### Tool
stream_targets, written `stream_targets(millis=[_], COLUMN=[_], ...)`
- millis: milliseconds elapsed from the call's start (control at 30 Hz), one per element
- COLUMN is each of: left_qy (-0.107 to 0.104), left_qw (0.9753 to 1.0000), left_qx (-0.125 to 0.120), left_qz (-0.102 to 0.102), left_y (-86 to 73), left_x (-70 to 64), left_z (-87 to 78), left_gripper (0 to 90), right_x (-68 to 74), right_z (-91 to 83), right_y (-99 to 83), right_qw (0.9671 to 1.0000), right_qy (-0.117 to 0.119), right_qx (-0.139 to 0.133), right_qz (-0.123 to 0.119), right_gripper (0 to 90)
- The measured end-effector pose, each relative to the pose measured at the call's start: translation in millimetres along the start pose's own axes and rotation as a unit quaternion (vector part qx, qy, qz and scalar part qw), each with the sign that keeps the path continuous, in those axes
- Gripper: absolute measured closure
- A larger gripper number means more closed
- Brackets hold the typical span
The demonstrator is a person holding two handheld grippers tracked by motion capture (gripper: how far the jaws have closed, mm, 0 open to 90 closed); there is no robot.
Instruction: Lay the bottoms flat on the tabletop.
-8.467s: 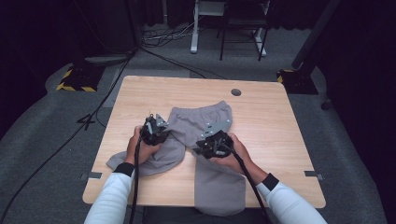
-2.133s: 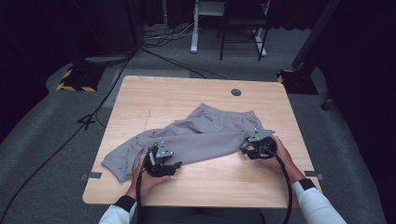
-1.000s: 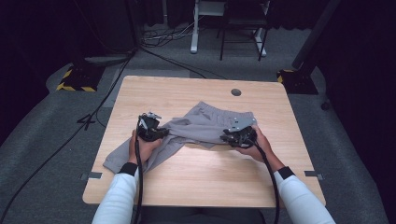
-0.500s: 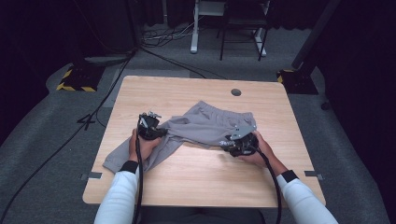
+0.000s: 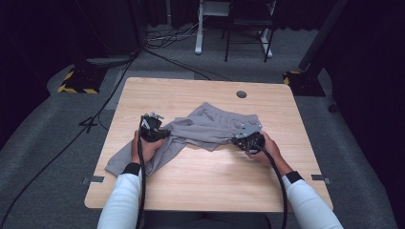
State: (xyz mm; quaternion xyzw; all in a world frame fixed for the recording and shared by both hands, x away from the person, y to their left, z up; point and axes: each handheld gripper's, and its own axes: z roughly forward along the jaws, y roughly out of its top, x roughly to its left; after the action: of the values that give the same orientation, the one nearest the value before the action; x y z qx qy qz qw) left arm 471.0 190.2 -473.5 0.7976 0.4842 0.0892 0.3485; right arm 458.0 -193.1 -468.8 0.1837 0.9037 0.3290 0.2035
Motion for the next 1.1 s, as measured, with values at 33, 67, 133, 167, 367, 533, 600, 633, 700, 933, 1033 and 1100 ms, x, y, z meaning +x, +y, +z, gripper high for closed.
stream_targets(millis=[33,67,133,167,367,533,600,633,700,933,1033,1100], left_qy=[0.000,-0.007,-0.021,-0.036,-0.097,-0.118,-0.140,-0.163,-0.181,-0.104,-0.054,-0.014], left_qw=[1.0000,0.9998,0.9986,0.9976,0.9874,0.9849,0.9827,0.9790,0.9736,0.9799,0.9879,0.9910], left_qx=[-0.007,-0.018,-0.037,-0.045,-0.053,-0.019,0.005,0.021,0.040,0.016,-0.026,-0.036], left_qz=[0.004,0.008,0.032,0.040,0.114,0.125,0.121,0.120,0.134,0.170,0.143,0.128], left_y=[0.5,1.0,1.6,0.7,-13.5,-19.4,-22.0,-23.7,-28.3,-35.1,-33.4,-34.0], left_x=[-1.8,-3.9,-10.8,-15.8,-46.7,-58.1,-62.7,-66.2,-78.0,-99.2,-72.7,-48.4], left_z=[-6.5,-14.0,-32.9,-42.4,-93.8,-93.9,-83.0,-76.7,-67.4,-70.4,-72.6,-69.3], left_gripper=[86.6,86.6,86.6,86.6,86.6,85.1,81.5,78.2,69.6,46.4,40.6,40.7], right_x=[-3.5,-6.9,-14.5,-17.2,-28.7,-44.1,-50.3,-53.3,-56.5,-32.8,-1.4,24.2], right_z=[-7.5,-16.4,-36.4,-46.6,-90.8,-79.3,-62.1,-52.2,-32.1,-14.5,-19.4,-15.9], right_y=[2.0,4.1,8.0,10.1,18.3,34.8,41.7,43.6,46.5,45.1,46.8,51.1], right_qw=[0.9999,0.9995,0.9977,0.9966,0.9937,0.9960,0.9967,0.9959,0.9922,0.9911,0.9957,0.9972], right_qy=[0.003,0.005,0.018,0.024,0.072,0.054,0.002,-0.012,-0.070,-0.067,-0.006,0.027], right_qx=[-0.011,-0.025,-0.053,-0.063,-0.065,-0.026,-0.013,-0.009,0.006,-0.018,-0.050,-0.055], right_qz=[0.010,0.019,0.039,0.047,0.057,0.067,0.081,0.090,0.103,0.113,0.077,0.043], right_gripper=[88.5,88.6,88.6,88.6,88.6,87.7,83.6,79.2,64.3,58.0,61.0,62.2])
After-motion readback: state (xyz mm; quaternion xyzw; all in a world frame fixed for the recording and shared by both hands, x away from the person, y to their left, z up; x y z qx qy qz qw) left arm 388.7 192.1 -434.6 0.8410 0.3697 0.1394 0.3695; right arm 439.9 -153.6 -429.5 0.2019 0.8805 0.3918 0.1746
